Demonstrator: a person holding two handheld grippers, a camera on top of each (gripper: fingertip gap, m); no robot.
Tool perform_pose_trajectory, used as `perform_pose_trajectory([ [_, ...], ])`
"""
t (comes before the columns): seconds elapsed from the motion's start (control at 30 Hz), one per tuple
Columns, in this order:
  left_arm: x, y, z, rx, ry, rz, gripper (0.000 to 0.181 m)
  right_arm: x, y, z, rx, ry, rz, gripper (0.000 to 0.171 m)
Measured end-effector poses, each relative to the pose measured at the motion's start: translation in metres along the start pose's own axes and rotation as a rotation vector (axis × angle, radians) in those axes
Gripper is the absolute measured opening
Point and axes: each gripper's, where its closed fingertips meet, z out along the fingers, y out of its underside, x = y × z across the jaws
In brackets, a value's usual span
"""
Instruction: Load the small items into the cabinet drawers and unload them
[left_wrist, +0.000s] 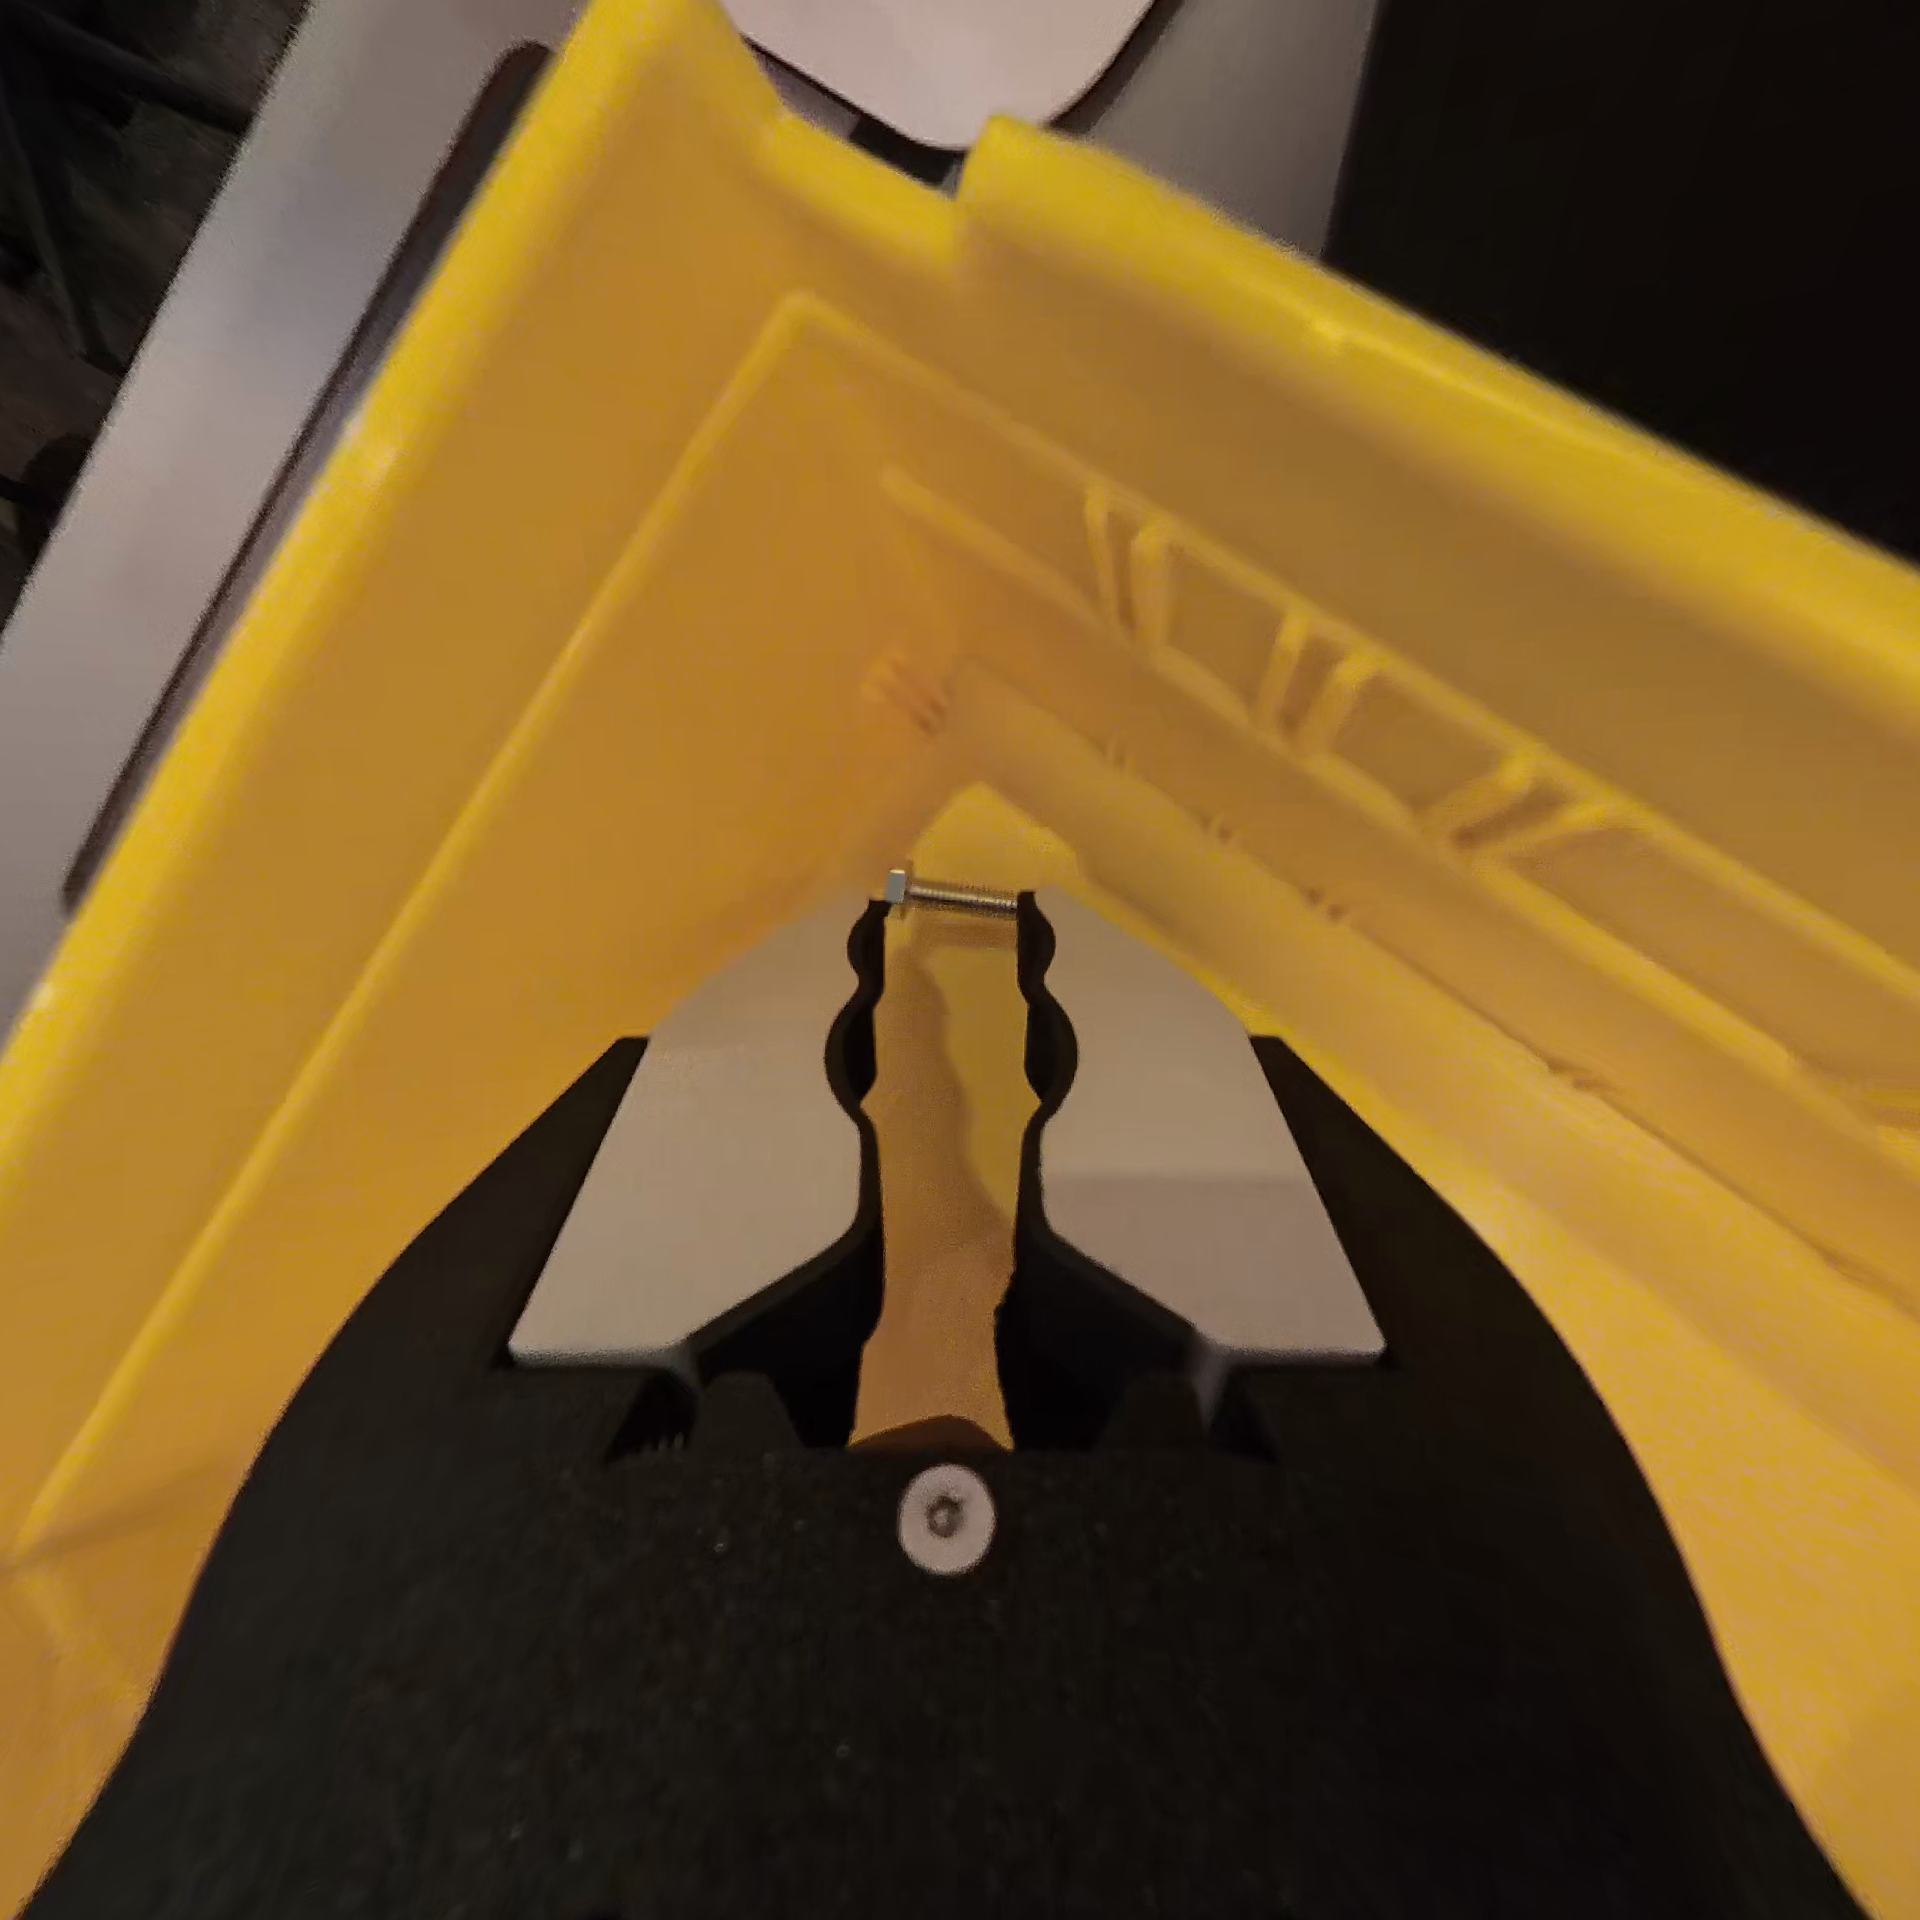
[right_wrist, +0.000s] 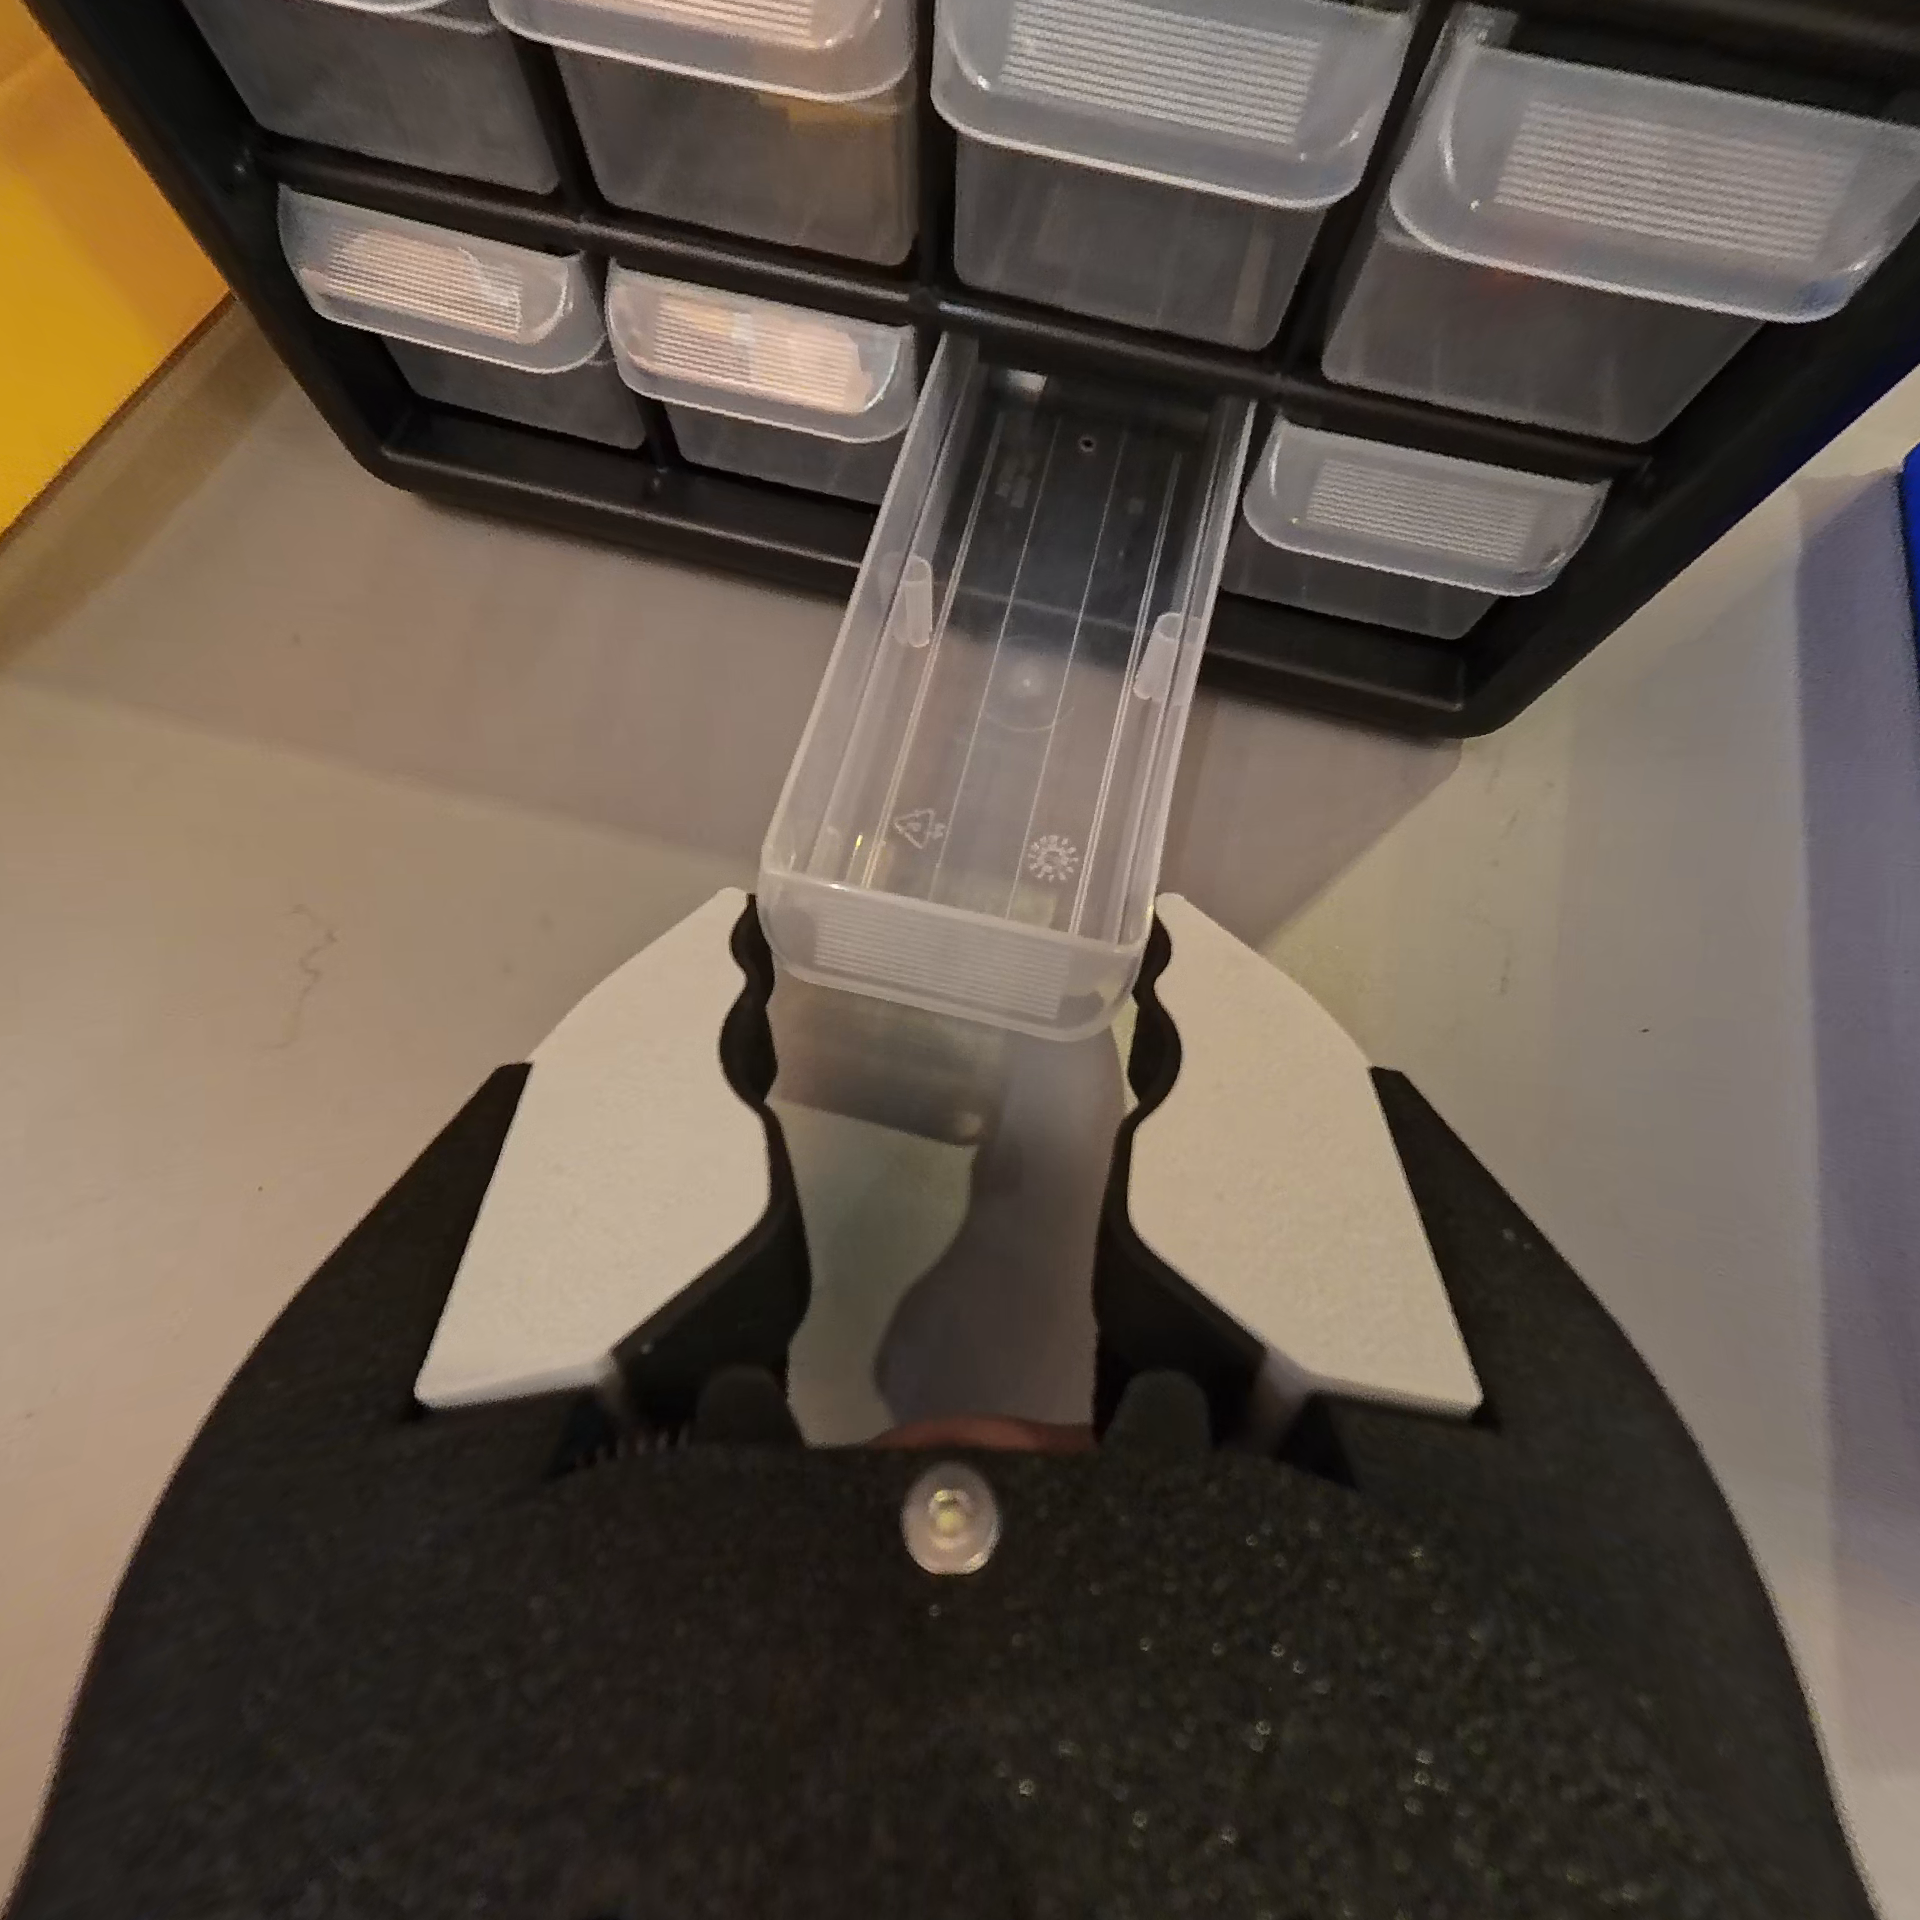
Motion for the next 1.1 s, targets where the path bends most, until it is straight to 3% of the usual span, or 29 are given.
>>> perform_pose_trajectory([
  [0.17,0.017,-0.025,-0.07,0.151,-0.018,0.03,0.024,-0.001,0.0,0.0,0.001,-0.003,0.005,0.066],
  [0.37,0.106,-0.082,-0.145,0.298,0.069,0.204,0.024,-0.002,0.001,-0.005,0.012,-0.02,0.016,0.066],
  [0.43,0.137,-0.101,-0.15,0.274,0.084,0.257,0.024,-0.002,0.001,-0.005,0.019,-0.031,0.018,0.066],
  [0.5,0.144,-0.105,-0.144,0.147,-0.018,0.32,0.027,0.002,0.003,-0.009,0.015,-0.005,0.021,0.066],
  [0.57,0.147,-0.108,-0.145,0.064,-0.067,0.351,0.001,0.006,0.003,-0.01,0.013,0.014,0.013,0.066],
  [0.67,0.152,-0.113,-0.155,0.083,-0.12,0.347,0.0,0.007,0.006,-0.009,0.01,-0.012,0.048,0.066],
  [0.97,0.16,-0.071,-0.171,0.079,-0.01,0.196,0.0,0.001,0.007,-0.008,0.003,-0.011,0.047,0.066],
  [1.1,0.168,-0.063,-0.177,0.065,0.018,0.203,0.009,-0.002,0.006,-0.007,0.001,-0.017,0.054,0.066],
])
